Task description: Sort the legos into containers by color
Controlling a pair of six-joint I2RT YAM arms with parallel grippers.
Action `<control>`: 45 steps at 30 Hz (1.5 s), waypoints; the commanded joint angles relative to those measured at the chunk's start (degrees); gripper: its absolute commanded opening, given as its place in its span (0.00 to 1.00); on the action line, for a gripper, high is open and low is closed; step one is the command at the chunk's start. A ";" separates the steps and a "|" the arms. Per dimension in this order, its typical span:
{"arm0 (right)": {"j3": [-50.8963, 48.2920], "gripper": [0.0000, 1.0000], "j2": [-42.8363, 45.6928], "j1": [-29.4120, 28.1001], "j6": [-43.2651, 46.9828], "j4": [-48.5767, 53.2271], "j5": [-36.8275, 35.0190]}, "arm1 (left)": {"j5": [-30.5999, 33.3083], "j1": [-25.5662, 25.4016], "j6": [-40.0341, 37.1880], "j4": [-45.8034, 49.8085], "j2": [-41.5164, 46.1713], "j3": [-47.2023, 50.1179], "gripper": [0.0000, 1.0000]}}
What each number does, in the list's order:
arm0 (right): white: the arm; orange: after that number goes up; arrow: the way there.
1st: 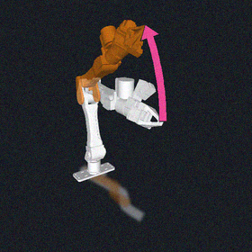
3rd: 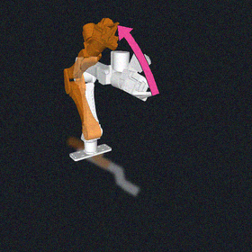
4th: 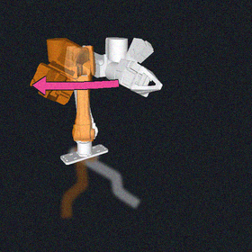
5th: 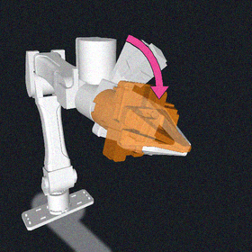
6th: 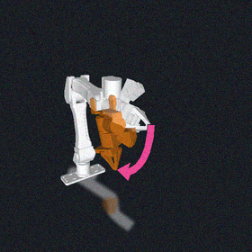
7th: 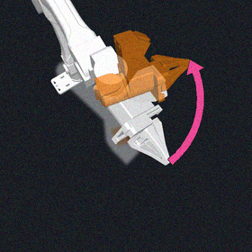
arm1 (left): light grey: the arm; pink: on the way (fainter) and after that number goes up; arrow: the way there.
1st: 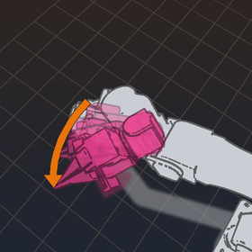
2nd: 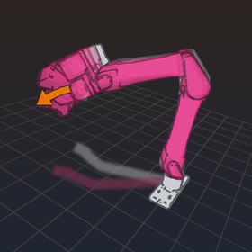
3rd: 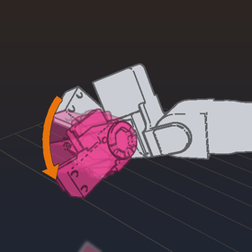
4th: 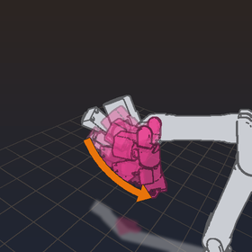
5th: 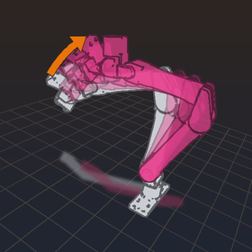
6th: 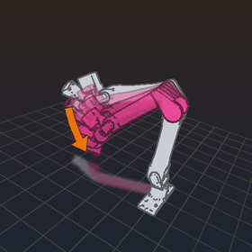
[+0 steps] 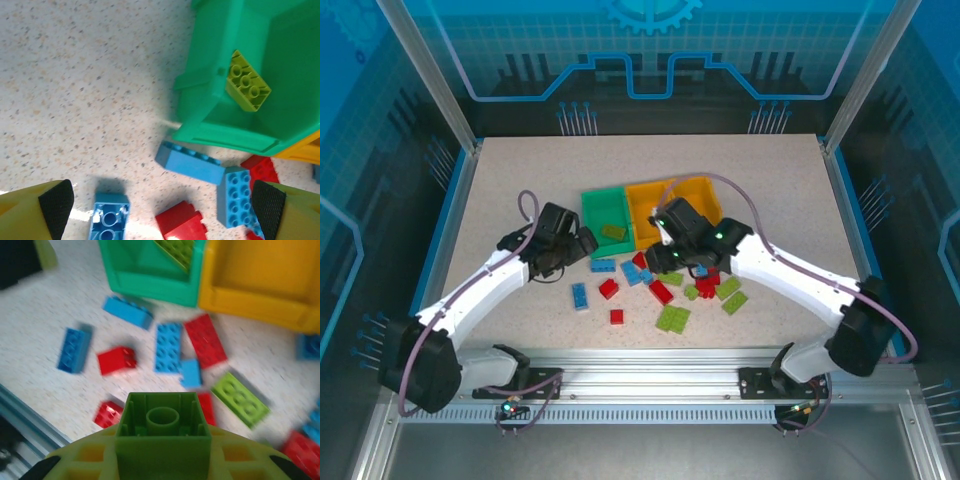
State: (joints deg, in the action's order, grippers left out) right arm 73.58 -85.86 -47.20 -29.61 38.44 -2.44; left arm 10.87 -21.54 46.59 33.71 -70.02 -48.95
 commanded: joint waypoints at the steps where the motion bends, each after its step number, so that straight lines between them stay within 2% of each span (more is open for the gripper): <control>1: 8.39 0.30 -8.51 1.25 -2.01 -1.10 6.12 | 1.24 -0.56 1.15 2.47 3.30 3.01 0.97; 6: 22.83 0.29 -22.14 2.93 -5.51 3.63 8.55 | 3.05 -2.92 2.66 3.83 7.10 5.89 0.98; 10: 34.15 0.31 -31.83 3.52 -6.61 8.13 9.91 | 5.06 -5.76 4.24 5.22 8.70 6.93 0.99; 15: 45.79 0.32 -41.69 4.72 -8.02 13.34 10.93 | 7.22 -9.74 6.78 6.36 9.11 7.74 0.99; 18: 49.98 0.36 -45.68 5.76 -9.29 14.86 10.85 | 7.45 -10.81 8.44 6.82 9.11 8.58 0.99; 25: 56.77 0.65 -51.47 6.76 -9.52 14.75 14.60 | 7.23 -12.34 10.57 7.94 8.33 10.53 0.99; 27: 58.68 0.67 -52.35 6.73 -9.25 15.54 15.12 | 7.03 -12.43 11.07 8.06 7.52 10.80 0.99; 32: 58.09 0.72 -49.77 6.17 -8.39 14.32 16.47 | 6.46 -12.48 11.03 5.91 5.23 10.73 0.96; 37: 52.32 0.75 -40.94 4.87 -5.39 12.10 15.05 | 5.93 -12.48 10.65 4.38 0.21 9.21 0.94; 41: 43.92 0.76 -32.89 5.90 -2.82 11.71 10.66 | 5.51 -12.49 10.73 3.25 -3.65 8.44 0.90; 45: 31.48 0.77 -23.41 10.20 -2.08 9.04 8.74 | 4.74 -12.52 10.86 1.22 -7.33 7.92 0.87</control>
State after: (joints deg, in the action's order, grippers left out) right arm 110.32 -114.85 -40.36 -33.54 48.53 8.99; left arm 16.64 -33.74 57.06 36.69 -75.55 -39.29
